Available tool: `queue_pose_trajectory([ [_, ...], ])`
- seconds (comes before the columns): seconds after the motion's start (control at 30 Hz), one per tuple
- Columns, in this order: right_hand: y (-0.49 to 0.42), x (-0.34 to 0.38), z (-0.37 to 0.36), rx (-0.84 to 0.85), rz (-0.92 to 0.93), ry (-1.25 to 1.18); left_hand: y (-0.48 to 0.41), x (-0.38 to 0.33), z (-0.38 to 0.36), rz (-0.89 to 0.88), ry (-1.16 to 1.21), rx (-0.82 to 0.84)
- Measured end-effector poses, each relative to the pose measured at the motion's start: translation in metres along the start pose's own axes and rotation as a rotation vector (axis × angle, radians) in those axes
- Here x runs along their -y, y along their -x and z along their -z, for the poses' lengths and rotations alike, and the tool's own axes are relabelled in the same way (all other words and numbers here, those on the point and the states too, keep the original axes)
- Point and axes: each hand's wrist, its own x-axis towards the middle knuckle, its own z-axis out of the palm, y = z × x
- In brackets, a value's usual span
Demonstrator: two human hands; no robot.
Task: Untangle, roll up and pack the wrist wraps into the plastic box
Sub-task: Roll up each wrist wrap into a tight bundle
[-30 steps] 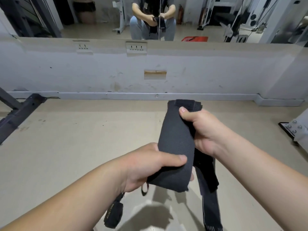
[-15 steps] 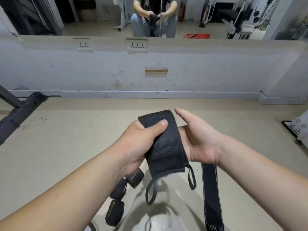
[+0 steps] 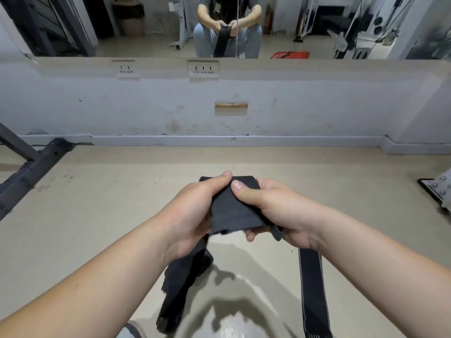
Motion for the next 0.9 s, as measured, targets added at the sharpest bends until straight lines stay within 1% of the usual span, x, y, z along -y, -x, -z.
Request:
queue_pose_trajectory([
  [0.1,0.002,0.006,0.007,-0.052,-0.006,0.079,0.003,0.001,-0.004,-0.077,-0.065,-0.011],
  [0.17,0.004,0.009,0.008,-0.075,-0.001,0.062,0.002,0.002,-0.002,-0.133,-0.115,-0.033],
  [0.2,0.004,0.010,0.008,-0.089,0.008,0.031,0.001,0.004,-0.002,-0.165,-0.135,-0.070],
  [0.27,0.003,0.010,0.011,-0.144,0.007,-0.035,-0.003,0.006,-0.002,-0.234,-0.175,-0.195],
  [0.3,0.003,0.011,0.012,-0.181,-0.006,-0.071,-0.003,0.007,-0.003,-0.293,-0.205,-0.264],
  [0.37,0.002,0.012,0.015,-0.231,-0.032,-0.172,-0.004,0.010,-0.003,-0.486,-0.332,-0.305],
  [0.43,0.001,0.014,0.018,-0.236,-0.071,-0.277,-0.003,0.014,-0.001,-0.723,-0.598,-0.236],
  [0.47,0.001,0.015,0.020,-0.227,-0.101,-0.324,-0.004,0.017,0.000,-0.812,-0.719,-0.207],
  [0.5,0.001,0.016,0.021,-0.212,-0.135,-0.358,-0.003,0.018,-0.002,-0.873,-0.765,-0.200],
  [0.53,0.003,0.018,0.022,-0.184,-0.174,-0.379,-0.004,0.020,-0.002,-0.909,-0.759,-0.207],
  [0.57,0.006,0.020,0.022,-0.147,-0.216,-0.393,-0.007,0.021,-0.002,-0.939,-0.750,-0.244],
  [0.63,0.011,0.024,0.021,-0.066,-0.278,-0.398,-0.007,0.017,-0.003,-0.981,-0.784,-0.321],
  [0.67,0.012,0.025,0.021,-0.043,-0.293,-0.387,-0.007,0.017,-0.002,-0.996,-0.799,-0.340],
  [0.7,0.013,0.024,0.022,-0.058,-0.295,-0.352,-0.008,0.016,0.000,-0.984,-0.756,-0.332],
  [0.73,0.011,0.021,0.024,-0.116,-0.271,-0.279,-0.007,0.015,0.000,-0.920,-0.665,-0.301],
  [0.8,0.006,0.014,0.028,-0.314,-0.157,-0.099,-0.004,0.014,-0.003,-0.752,-0.464,-0.238],
  [0.83,0.004,0.011,0.028,-0.401,-0.094,-0.061,-0.004,0.014,-0.004,-0.694,-0.389,-0.229],
  [0.87,0.002,0.008,0.028,-0.458,-0.051,-0.082,-0.004,0.014,-0.005,-0.661,-0.341,-0.237],
  [0.9,0.000,0.008,0.026,-0.470,-0.031,-0.150,-0.004,0.015,-0.006,-0.637,-0.301,-0.251],
])
